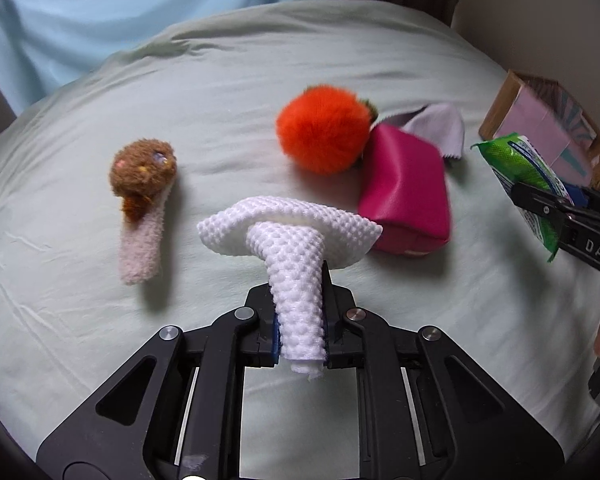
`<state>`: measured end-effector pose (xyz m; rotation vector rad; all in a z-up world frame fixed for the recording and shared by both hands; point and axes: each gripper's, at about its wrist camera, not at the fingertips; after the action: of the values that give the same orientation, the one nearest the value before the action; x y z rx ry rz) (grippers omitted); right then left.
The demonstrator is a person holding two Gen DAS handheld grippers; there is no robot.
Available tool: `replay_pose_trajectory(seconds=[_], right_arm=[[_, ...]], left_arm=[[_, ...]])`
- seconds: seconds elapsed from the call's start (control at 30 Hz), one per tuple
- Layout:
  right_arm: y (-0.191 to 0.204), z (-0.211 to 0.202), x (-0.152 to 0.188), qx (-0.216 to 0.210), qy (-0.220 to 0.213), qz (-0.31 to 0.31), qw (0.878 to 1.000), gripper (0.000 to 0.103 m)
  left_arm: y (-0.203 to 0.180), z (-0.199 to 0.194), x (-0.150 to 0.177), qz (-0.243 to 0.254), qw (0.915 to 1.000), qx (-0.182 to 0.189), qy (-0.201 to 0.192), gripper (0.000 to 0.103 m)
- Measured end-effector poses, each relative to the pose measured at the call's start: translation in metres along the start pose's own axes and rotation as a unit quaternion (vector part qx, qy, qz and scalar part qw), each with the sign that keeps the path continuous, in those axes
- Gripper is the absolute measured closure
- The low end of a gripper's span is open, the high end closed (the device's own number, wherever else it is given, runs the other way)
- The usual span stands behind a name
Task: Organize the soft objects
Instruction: 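Carry both items over the box and open both tools to drop them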
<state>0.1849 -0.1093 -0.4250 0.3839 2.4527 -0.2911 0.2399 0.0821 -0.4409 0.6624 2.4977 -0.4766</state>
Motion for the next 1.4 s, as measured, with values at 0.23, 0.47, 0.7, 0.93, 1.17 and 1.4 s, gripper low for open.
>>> replay_pose_trajectory(seconds=[0.23,0.47,0.7,0.93,1.17,1.4], right_arm=[[-0.013,-0.067,-0.027,-0.01,-0.007,0.012,1.0,0.058],[-0.036,-0.142,-0.061,-0.023,-0.021,0.036,0.999,0.058],[-0.074,-0.195,-0.092,-0.026,-0.038,0.042,0.998,0.058],[-0.133,-0.211,-0.111,-0.031,-0.031,0.052,0.998,0.058],[-0.214,-0.201,-0.13,-0.03,-0.017,0.05,0.998,0.058],[-0.29,-0.158,-0.149,-0.032,0.014,0.044,0.998,0.058]], left_arm=[[-0.023,-0.072,-0.034,-0.019,0.9995,0.011,-0.023,0.091],[-0.062,-0.137,-0.071,-0.026,0.9986,0.01,-0.044,0.091],[-0.105,-0.182,-0.099,-0.054,0.9965,0.006,-0.063,0.091],[-0.171,-0.197,-0.123,-0.085,0.9938,0.006,-0.072,0.091],[-0.256,-0.17,-0.155,-0.081,0.994,0.007,-0.072,0.091],[-0.322,-0.117,-0.185,-0.093,0.9941,0.012,-0.055,0.091]])
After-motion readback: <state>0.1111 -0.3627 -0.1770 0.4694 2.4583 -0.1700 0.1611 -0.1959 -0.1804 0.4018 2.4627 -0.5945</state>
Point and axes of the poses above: each gripper's, at about its wrist camera, not at the fingertips, and z roughly the way its jaws point, y to its left, x to its underside, and after that the axes turned 11 degrees about x, right-handed
